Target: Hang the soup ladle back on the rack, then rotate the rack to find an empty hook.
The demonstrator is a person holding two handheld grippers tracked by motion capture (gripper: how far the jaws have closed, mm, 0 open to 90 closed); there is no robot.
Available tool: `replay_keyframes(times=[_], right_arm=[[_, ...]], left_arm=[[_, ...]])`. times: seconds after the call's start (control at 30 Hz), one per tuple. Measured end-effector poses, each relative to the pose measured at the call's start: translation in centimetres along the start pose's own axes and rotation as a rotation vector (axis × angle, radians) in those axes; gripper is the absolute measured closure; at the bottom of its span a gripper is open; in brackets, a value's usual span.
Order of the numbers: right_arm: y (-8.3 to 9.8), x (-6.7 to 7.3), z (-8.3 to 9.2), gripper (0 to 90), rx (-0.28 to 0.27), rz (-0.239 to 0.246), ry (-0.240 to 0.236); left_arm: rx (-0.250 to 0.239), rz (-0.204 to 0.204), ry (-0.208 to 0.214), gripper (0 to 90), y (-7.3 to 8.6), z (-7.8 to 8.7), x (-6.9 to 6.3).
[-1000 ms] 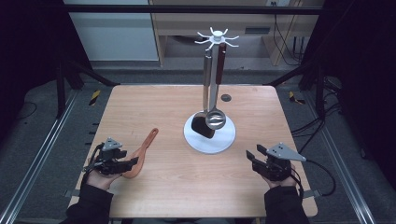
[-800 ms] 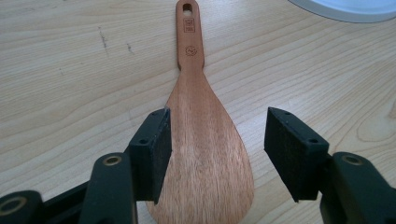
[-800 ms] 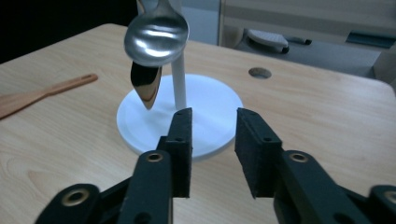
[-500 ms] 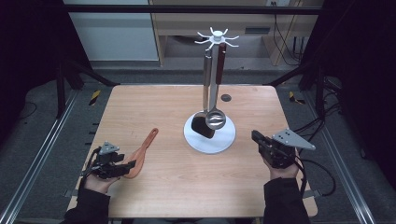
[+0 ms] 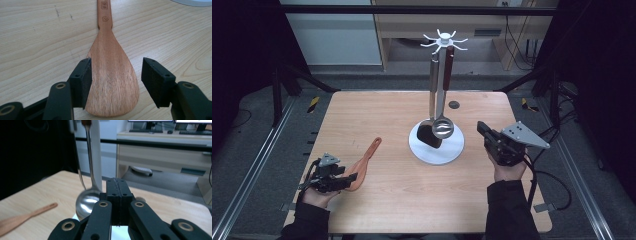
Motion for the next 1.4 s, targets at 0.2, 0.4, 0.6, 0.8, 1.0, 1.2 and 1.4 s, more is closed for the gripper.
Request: replay_keyframes(times=[0.2,0.4,0.6,0.8,1.0,1.2,1.4], right_arm=[[-2.6,0.3,-0.9,90.0,-0.048,0.006,0.010],[-4.7,0.5,-1.7,90.0,-0.082,0.012,0.017],[-6.5,1.0,-2.7,90.0,-0.099,0.023,0.017],[-8.1,1.4,-3.5,90.0,-0.119,0.034,0.013],[-9.8,1.3,-4.1,90.0,-0.142,0.040,0.016],[-11.5,1.0,-4.3,90.0,-0.165,0.049,0.027],[-12.7,0.4,-4.7,90.0,-0.179,0.048,0.037]], left_arm=[[0.004,-0.001,0.001,41.7,0.1,-0.1,0.0],[0.006,-0.002,0.002,41.7,0.1,-0.1,0.0],[0.005,-0.003,0.002,41.7,0.1,-0.1,0.0],[0.010,-0.005,-0.001,41.7,0.2,-0.2,0.1],[0.010,-0.003,-0.003,41.8,0.2,-0.2,0.1],[0.012,-0.005,-0.002,41.8,0.2,-0.2,0.1],[0.013,0.000,-0.001,41.8,0.3,-0.2,0.2]])
Point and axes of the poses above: each handheld gripper's, and its own axes: z roughly backward along the jaws, y roughly out of its underside, x roughly to its left, the point moved 8 cm from there along -z, roughly forward along the jaws, and after that the axes turned 7 degrees about -y, right-handed, at the moved point
